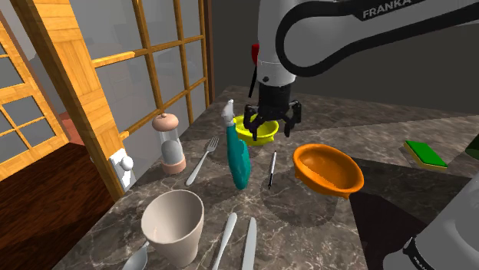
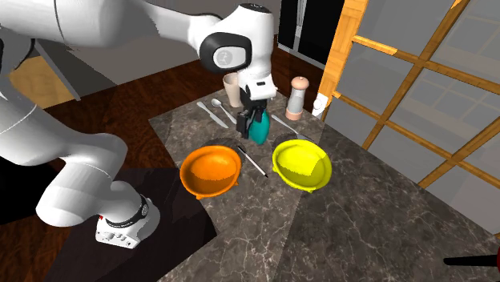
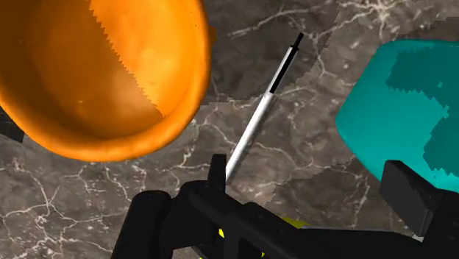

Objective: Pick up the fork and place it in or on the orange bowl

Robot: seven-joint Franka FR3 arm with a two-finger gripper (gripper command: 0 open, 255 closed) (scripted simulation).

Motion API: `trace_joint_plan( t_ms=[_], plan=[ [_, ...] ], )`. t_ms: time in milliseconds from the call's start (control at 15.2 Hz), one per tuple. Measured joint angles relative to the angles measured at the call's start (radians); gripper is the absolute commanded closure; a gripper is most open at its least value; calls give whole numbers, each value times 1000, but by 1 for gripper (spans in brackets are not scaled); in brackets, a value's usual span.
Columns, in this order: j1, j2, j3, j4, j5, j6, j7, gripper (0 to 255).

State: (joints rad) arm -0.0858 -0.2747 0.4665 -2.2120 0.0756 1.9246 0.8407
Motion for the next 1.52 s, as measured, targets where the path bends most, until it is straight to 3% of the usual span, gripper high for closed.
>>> trace_joint_plan(
  t_ms=[528,1122,1518],
  plan=[
    [-11,345,78,229,-172,108,349,0],
    [106,715,22,590,-366,103,668,0],
    [118,769,2,596,-393,148,696,0]
  ],
)
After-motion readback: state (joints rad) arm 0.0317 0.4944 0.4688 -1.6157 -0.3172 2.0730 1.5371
